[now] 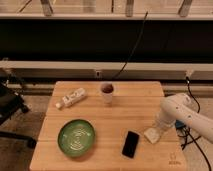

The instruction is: Place the white sponge in the ceramic bowl

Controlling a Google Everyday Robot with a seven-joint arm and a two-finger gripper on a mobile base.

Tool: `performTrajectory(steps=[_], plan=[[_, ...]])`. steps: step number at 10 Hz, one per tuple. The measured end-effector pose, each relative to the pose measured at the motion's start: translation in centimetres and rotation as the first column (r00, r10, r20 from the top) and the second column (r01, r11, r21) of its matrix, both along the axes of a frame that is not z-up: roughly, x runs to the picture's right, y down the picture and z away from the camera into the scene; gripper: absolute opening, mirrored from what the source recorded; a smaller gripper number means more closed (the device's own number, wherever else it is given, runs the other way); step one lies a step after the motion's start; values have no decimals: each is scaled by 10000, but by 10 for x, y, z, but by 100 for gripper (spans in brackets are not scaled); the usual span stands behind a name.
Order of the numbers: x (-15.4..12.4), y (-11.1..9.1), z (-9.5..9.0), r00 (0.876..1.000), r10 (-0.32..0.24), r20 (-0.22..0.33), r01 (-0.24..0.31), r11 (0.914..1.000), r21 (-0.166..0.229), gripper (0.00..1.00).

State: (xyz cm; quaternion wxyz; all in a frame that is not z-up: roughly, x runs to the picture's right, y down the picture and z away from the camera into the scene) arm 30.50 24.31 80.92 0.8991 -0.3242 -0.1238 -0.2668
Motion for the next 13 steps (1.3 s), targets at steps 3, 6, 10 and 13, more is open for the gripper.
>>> performTrajectory(steps=[3, 6, 10, 13], plan=[[-4, -19, -16, 9999, -108, 75, 106, 9997, 240, 0], [-10, -27, -22, 9998, -220, -20, 220, 9996, 200, 0], [-27, -38, -28, 9981, -612, -11, 612, 9981, -48, 0], [-70, -43, -38, 9922, -1125, 528, 1136, 9934, -182, 0]])
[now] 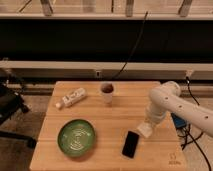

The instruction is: Place the white sponge in the ceramic bowl

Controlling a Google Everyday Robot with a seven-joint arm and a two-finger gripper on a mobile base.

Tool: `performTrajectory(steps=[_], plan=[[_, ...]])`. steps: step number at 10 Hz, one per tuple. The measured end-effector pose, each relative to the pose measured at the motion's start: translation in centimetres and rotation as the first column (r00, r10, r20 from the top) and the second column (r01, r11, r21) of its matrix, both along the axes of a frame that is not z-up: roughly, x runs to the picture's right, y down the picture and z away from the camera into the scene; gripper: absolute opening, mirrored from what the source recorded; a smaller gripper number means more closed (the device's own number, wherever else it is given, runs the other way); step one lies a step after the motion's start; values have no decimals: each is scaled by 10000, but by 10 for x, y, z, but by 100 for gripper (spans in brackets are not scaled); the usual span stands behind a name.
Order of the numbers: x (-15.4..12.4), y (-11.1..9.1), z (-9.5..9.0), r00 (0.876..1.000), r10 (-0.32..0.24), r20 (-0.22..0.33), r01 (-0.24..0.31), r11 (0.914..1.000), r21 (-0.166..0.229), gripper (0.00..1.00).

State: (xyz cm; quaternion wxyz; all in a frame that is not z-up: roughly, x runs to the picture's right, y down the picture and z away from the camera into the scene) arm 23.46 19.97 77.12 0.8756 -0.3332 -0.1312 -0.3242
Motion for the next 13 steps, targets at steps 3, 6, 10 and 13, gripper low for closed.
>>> performTrajectory(steps=[3, 6, 10, 13], plan=[[-51, -1, -19, 9939, -691, 859, 708, 9973, -169, 0], [-101, 6, -35, 9767, -1282, 1722, 1359, 9902, -336, 0], [-176, 19, -44, 9410, -1848, 2835, 2051, 9778, -433, 0], [-226, 23, -50, 8983, -2210, 3798, 2463, 9690, -186, 0]])
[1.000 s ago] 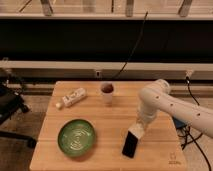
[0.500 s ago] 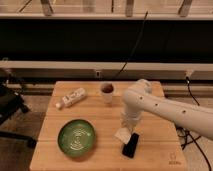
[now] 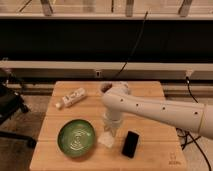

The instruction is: Place the white sponge in the ceramic bowl

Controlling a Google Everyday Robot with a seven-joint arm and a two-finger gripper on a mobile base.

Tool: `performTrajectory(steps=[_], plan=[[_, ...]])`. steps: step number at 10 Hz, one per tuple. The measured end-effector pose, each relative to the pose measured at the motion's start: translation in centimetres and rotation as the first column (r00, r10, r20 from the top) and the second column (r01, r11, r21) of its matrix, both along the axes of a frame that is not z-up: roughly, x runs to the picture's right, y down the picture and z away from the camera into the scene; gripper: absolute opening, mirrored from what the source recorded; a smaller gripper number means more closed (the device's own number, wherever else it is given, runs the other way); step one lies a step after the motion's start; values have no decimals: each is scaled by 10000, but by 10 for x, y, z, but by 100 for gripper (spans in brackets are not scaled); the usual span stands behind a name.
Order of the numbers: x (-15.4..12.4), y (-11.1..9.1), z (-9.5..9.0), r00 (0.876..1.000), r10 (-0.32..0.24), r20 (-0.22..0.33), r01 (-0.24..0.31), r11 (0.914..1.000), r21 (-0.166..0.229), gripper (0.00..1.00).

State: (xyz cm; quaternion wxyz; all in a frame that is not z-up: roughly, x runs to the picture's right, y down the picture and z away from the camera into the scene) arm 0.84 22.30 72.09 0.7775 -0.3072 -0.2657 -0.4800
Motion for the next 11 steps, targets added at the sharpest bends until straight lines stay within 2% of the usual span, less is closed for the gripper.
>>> performTrajectory(steps=[4, 6, 7, 9, 11], plan=[[-50, 5, -15, 9900, -473, 1329, 462, 9989, 117, 0], [-76, 10, -21, 9780, -785, 1934, 773, 9969, 140, 0], [-94, 14, -23, 9682, -975, 2306, 968, 9952, 144, 0], [-121, 21, -19, 9509, -1234, 2837, 1253, 9921, 114, 0], [-139, 26, -6, 9389, -1353, 3164, 1422, 9898, 14, 0]])
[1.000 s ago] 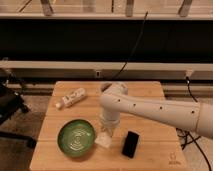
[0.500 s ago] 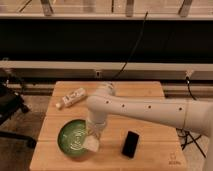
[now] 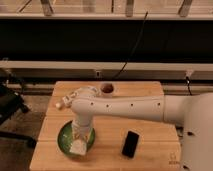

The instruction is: Place the white sponge in the ceramic bowl

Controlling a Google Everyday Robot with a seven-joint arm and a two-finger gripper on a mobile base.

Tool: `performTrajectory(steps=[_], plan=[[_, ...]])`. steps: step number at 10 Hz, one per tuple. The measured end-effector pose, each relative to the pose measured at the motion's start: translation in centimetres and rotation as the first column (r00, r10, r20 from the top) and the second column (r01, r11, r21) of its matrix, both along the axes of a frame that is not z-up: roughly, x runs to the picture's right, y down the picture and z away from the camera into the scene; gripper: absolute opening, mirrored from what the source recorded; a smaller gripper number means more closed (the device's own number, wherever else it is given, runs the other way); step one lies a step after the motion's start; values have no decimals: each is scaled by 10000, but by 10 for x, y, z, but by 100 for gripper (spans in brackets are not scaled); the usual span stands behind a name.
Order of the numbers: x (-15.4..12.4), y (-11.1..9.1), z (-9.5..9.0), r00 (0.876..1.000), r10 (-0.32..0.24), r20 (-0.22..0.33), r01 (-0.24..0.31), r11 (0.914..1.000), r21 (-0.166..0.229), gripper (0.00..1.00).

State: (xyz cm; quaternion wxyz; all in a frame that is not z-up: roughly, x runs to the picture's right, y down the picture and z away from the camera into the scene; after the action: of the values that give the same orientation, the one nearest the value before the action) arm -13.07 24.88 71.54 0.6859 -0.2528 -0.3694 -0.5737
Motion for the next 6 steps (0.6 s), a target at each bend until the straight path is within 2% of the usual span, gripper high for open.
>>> performTrajectory(steps=[4, 5, 6], plan=[[-15, -4, 30, 9996, -105, 254, 109, 9998, -143, 0], [-18, -9, 35, 9995, -22, 311, 26, 9999, -122, 3], [-17, -13, 37, 9995, 79, 322, -76, 9999, -87, 12]])
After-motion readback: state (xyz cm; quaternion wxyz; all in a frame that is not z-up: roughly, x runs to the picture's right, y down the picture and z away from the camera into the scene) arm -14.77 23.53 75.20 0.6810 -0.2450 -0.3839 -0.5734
